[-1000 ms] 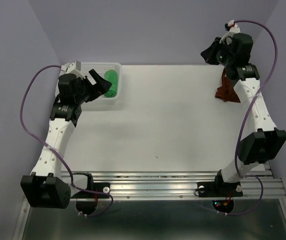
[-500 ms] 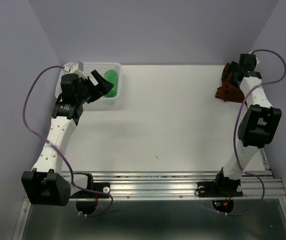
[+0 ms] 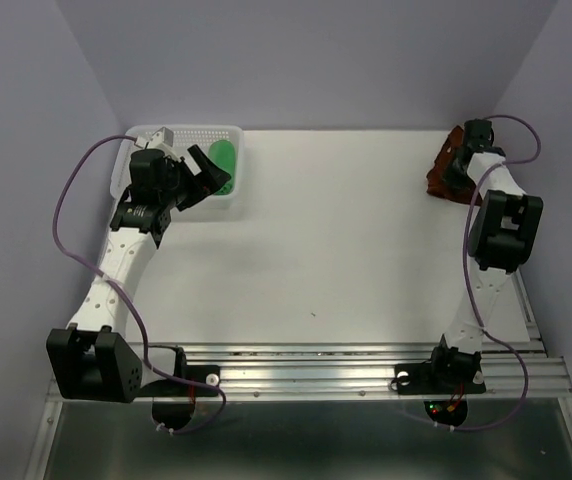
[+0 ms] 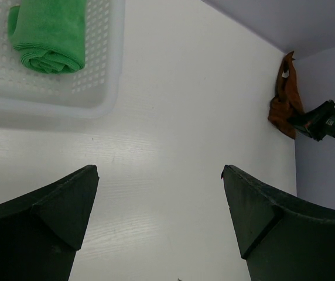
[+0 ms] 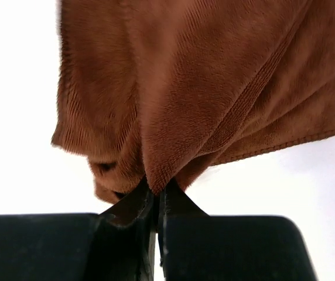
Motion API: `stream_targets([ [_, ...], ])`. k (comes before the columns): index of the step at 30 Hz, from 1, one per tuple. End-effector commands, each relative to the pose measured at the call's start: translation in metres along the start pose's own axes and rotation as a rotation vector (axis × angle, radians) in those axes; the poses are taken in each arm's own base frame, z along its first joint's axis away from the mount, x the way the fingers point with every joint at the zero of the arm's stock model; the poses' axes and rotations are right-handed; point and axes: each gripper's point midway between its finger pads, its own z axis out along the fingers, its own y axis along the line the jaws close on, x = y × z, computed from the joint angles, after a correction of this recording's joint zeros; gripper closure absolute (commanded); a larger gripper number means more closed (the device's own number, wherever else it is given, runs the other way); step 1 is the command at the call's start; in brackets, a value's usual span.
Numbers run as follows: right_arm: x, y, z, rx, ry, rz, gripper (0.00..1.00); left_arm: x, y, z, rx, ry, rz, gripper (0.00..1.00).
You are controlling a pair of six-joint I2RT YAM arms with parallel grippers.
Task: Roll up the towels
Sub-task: Move the towel to the center of the board
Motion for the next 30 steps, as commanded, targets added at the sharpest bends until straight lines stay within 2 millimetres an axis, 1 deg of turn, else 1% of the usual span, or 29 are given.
stream_targets([
  [1, -0.066, 0.075, -0.102, -0.247, -0.232, -0.137, 0.99, 0.002, -0.010, -0.015, 0.044, -0.024, 0.027, 0.01],
  [2, -0.069, 0.091, -0.138, -0.310, -0.265, -0.202, 0.99, 0.005, -0.011, -0.019, 0.051, -0.022, 0.030, 0.01],
  [3, -0.067, 0.108, -0.160, -0.363, -0.282, -0.242, 0.99, 0.008, -0.011, -0.020, 0.057, -0.017, 0.032, 0.01],
  [4, -0.056, 0.140, -0.186, -0.443, -0.293, -0.308, 0.99, 0.010, -0.014, -0.023, 0.072, -0.012, 0.032, 0.01],
  [5, -0.053, 0.159, -0.228, -0.549, -0.331, -0.368, 0.99, 0.013, -0.016, -0.027, 0.089, -0.011, 0.037, 0.01],
  [6, -0.046, 0.173, -0.250, -0.616, -0.347, -0.398, 0.99, 0.014, -0.017, -0.030, 0.095, -0.012, 0.038, 0.01],
  [7, -0.032, 0.196, -0.279, -0.742, -0.347, -0.444, 0.99, 0.013, -0.020, -0.036, 0.109, -0.021, 0.044, 0.01],
  [8, -0.030, 0.199, -0.299, -0.802, -0.361, -0.452, 0.98, 0.015, -0.021, -0.038, 0.115, -0.021, 0.046, 0.01],
  [9, -0.032, 0.201, -0.329, -0.872, -0.400, -0.457, 0.97, 0.014, -0.022, -0.040, 0.118, -0.026, 0.048, 0.01],
  [10, -0.019, 0.205, -0.341, -0.951, -0.379, -0.476, 0.95, 0.014, -0.025, -0.045, 0.129, -0.030, 0.050, 0.01],
  [11, -0.018, 0.200, -0.359, -0.974, -0.407, -0.487, 0.90, 0.015, -0.026, -0.047, 0.133, -0.029, 0.052, 0.01],
  [12, -0.015, 0.196, -0.360, -0.965, -0.409, -0.477, 0.88, 0.015, -0.027, -0.048, 0.137, -0.028, 0.053, 0.01],
  [13, -0.009, 0.187, -0.342, -0.894, -0.381, -0.441, 0.87, 0.015, -0.027, -0.049, 0.139, -0.028, 0.054, 0.01],
  [14, -0.005, 0.180, -0.334, -0.851, -0.373, -0.428, 0.87, 0.017, -0.028, -0.050, 0.143, -0.024, 0.054, 0.01],
  [15, -0.002, 0.169, -0.330, -0.799, -0.377, -0.404, 0.84, 0.018, -0.027, -0.050, 0.141, -0.018, 0.054, 0.01],
  [16, 0.003, 0.160, -0.319, -0.747, -0.361, -0.380, 0.82, 0.020, -0.026, -0.050, 0.137, -0.013, 0.053, 0.01],
  [17, 0.021, 0.142, -0.288, -0.635, -0.304, -0.339, 0.77, 0.024, -0.023, -0.048, 0.125, 0.001, 0.048, 0.01],
  [18, 0.030, 0.132, -0.276, -0.579, -0.282, -0.314, 0.56, 0.026, -0.021, -0.048, 0.121, 0.007, 0.046, 0.01],
  [19, 0.036, 0.115, -0.267, -0.517, -0.268, -0.278, 0.33, 0.029, -0.018, -0.047, 0.114, 0.015, 0.041, 0.01],
  [20, 0.044, 0.099, -0.253, -0.429, -0.253, -0.244, 0.08, 0.031, -0.016, -0.046, 0.110, 0.021, 0.037, 0.01],
  [21, 0.066, 0.077, -0.229, -0.339, -0.194, -0.224, 0.00, 0.039, -0.010, -0.044, 0.098, 0.039, 0.027, 0.01],
  [22, 0.075, 0.065, -0.222, -0.286, -0.177, -0.208, 0.00, 0.042, -0.008, -0.042, 0.093, 0.049, 0.020, 0.01],
  [23, 0.079, 0.055, -0.219, -0.239, -0.174, -0.205, 0.00, 0.047, -0.005, -0.040, 0.087, 0.062, 0.013, 0.01],
  [24, 0.094, 0.046, -0.212, -0.208, -0.134, -0.215, 0.00, 0.055, -0.003, -0.038, 0.084, 0.081, 0.015, 0.01],
  [27, 0.105, 0.035, -0.217, -0.183, -0.108, -0.215, 0.00, 0.069, 0.001, -0.029, 0.063, 0.120, 0.009, 0.01],
  [28, 0.105, 0.035, -0.220, -0.188, -0.113, -0.214, 0.00, 0.079, -0.002, -0.024, 0.065, 0.151, 0.015, 0.01],
  [30, 0.107, 0.036, -0.228, -0.222, -0.129, -0.212, 0.00, 0.087, -0.004, -0.018, 0.058, 0.164, 0.022, 0.01],
])
